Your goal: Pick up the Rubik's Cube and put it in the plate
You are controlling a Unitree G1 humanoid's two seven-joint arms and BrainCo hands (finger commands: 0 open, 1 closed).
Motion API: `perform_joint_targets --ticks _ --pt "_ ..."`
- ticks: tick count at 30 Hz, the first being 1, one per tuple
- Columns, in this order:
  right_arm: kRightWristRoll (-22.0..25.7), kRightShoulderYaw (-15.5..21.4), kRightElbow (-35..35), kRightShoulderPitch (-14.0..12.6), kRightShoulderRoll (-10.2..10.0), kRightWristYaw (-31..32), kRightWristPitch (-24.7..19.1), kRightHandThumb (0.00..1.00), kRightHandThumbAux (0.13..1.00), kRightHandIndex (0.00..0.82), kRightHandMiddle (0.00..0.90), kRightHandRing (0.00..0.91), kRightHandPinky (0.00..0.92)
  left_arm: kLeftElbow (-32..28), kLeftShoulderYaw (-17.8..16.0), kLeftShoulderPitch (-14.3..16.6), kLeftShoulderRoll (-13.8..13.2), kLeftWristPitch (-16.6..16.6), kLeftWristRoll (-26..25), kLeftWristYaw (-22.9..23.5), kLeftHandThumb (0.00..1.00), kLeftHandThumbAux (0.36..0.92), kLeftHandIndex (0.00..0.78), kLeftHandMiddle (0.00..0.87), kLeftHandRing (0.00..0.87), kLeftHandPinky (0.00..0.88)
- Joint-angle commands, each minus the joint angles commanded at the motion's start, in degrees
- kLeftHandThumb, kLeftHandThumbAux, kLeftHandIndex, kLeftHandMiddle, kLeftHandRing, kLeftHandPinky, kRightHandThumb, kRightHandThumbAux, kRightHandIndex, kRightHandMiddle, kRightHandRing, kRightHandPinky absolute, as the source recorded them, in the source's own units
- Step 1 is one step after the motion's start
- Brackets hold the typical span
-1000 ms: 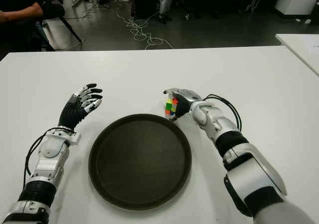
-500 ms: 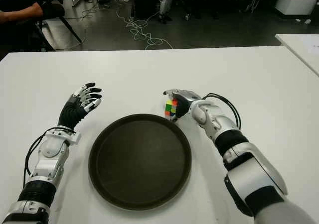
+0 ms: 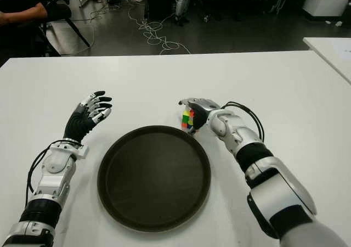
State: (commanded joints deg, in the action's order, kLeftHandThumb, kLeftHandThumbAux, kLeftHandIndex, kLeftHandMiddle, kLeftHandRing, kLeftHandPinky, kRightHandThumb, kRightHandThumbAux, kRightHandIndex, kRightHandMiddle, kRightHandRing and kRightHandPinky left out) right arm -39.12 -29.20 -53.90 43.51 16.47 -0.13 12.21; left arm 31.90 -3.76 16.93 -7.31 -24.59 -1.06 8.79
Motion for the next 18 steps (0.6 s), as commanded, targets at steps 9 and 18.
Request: perform_joint_targets --ticks 9,18 --pt "-0.19 0.03 -0.58 -0.52 -0.21 -6.12 0.93 0.684 0.746 0.405 0.401 0.426 0.485 -0.82 0.31 -0.17 -0.20 0.81 0.48 -0.33 0.074 0.643 0.196 0.269 0.266 0.254" --pt "0.38 0.15 -1.30 -0.47 -0.59 -6.80 0.62 0.703 0.737 0.410 0.402 0.448 0.547 -1.19 0.37 -0.29 -0.41 1.00 0.65 -0.22 0.079 0.629 0.189 0.264 0.264 0.261"
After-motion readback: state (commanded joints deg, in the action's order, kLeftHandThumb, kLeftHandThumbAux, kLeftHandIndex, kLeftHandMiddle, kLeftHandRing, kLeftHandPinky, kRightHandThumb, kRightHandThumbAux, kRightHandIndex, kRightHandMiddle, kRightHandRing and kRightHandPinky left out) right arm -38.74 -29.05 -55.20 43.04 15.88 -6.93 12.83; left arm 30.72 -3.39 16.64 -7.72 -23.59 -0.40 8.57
